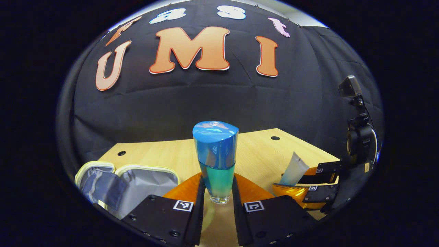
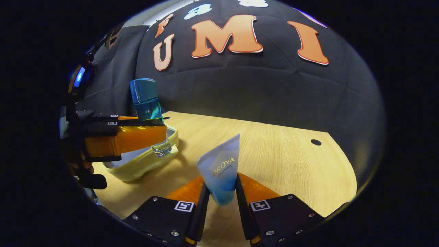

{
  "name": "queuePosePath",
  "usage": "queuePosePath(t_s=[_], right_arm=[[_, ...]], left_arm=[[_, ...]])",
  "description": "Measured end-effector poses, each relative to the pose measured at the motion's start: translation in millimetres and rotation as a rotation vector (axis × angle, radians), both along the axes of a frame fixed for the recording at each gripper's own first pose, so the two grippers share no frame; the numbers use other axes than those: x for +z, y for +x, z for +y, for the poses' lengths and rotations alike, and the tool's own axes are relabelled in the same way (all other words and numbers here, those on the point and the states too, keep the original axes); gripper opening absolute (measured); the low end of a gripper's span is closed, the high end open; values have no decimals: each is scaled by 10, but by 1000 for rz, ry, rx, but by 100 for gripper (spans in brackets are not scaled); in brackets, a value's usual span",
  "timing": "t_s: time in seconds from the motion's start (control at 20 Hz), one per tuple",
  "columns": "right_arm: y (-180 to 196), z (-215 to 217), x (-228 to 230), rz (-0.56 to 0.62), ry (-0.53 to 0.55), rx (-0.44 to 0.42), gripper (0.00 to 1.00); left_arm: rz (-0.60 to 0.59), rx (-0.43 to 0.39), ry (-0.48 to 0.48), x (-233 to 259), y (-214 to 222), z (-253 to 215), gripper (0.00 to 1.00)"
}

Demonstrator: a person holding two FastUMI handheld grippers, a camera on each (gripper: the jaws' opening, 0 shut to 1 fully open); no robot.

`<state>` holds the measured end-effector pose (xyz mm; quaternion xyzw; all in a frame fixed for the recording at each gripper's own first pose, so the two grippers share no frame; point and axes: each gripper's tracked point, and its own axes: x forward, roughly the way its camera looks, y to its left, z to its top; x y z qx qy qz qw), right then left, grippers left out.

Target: First open the suitcase, pack the skin care products into it, and then close the suitcase.

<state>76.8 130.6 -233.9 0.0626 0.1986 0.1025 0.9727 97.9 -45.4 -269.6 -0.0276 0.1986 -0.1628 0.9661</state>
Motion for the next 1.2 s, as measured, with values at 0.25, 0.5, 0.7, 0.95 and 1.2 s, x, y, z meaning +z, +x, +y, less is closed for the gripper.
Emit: queuePosePath(t_s=[0.25,0.5,0.7,0.95,1.2], right_arm=[[25,152,514,-51,-16,8,45],[61,311,1004,-98,-19,21,45],[65,442,1303,-116,-25,38,45],[31,671,1353,-80,-29,57,45],[76,992,1318,-35,-8,68,45]], left_arm=[[-18,51,18,298,-2,485,40],[-17,89,14,506,-2,910,39],[57,103,12,421,-40,1255,41],[224,113,20,0,-66,1679,39],[413,79,40,-484,-106,2005,39]])
